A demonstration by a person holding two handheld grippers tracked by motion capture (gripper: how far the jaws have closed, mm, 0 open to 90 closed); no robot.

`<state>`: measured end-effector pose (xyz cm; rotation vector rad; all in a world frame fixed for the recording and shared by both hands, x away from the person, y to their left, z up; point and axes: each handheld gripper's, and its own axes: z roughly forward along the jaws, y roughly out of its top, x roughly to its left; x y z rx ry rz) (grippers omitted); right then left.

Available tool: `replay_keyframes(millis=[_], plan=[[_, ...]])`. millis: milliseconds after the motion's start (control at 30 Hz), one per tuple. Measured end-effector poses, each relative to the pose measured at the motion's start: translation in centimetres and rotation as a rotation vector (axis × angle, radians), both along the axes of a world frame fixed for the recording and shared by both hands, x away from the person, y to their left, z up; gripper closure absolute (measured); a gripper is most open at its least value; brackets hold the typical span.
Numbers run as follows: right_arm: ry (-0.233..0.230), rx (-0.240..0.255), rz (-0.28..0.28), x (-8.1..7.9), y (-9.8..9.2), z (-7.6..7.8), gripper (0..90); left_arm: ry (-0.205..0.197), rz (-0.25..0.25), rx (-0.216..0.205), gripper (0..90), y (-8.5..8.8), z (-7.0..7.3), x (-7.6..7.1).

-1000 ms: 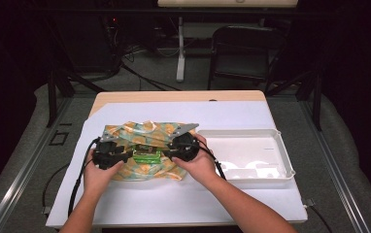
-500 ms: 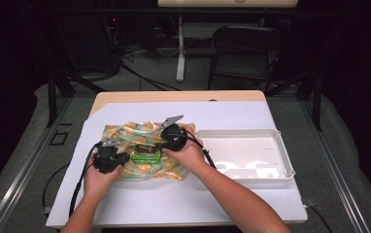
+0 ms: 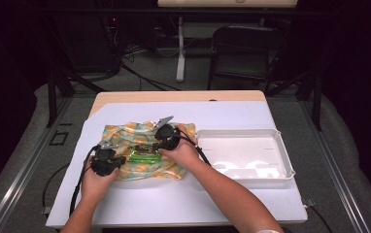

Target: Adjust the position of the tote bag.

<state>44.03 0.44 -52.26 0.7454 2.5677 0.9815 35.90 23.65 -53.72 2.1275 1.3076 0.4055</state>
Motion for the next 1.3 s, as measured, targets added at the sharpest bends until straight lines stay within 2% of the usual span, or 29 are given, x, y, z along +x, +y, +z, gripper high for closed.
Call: replay_keyframes(millis=[33,167,300,400,600,733,767,833,933,1033,1167,1300], plan=[[-0.005,-0.02,0.006,0.1,0.0,-0.1,61.1,0.005,-0.006,-0.001,89.8,0.1,0.0,0.0],[0.0,-0.042,0.008,0.2,0.2,-0.4,74.4,-0.003,-0.009,-0.001,88.5,0.1,0.2,-0.1],[-0.01,-0.044,0.0,0.4,0.3,-0.5,89.9,-0.004,-0.005,-0.004,88.3,0.0,0.0,0.0],[-0.02,-0.045,-0.017,0.9,0.3,-0.4,90.0,0.007,-0.011,0.0,88.3,0.0,0.0,0.0],[-0.035,-0.048,-0.064,2.2,0.5,0.3,90.0,0.002,-0.01,0.006,88.4,0.0,-0.2,0.0],[-0.024,-0.044,-0.1,3.2,0.5,0.5,90.0,0.009,-0.019,0.008,88.7,0.1,-0.1,0.0],[-0.021,-0.029,-0.115,3.5,0.5,0.4,90.0,0.003,-0.015,0.005,88.7,0.1,-0.2,0.0],[-0.017,-0.035,-0.131,4.0,0.5,0.5,90.0,0.012,-0.017,0.002,88.7,0.2,-0.1,0.0],[-0.01,-0.017,-0.158,4.7,0.4,0.6,90.0,0.011,-0.02,0.001,88.7,0.2,-0.1,0.0],[0.003,0.031,-0.193,5.3,0.3,1.1,90.0,0.005,-0.017,-0.01,88.4,0.3,-0.1,-0.1],[-0.002,0.034,-0.222,6.1,0.3,1.1,90.0,0.011,-0.015,-0.018,88.4,0.4,-0.2,0.0],[0.021,-0.008,-0.236,6.6,0.4,0.3,90.0,0.01,-0.013,-0.018,88.5,0.4,-0.1,-0.1]])
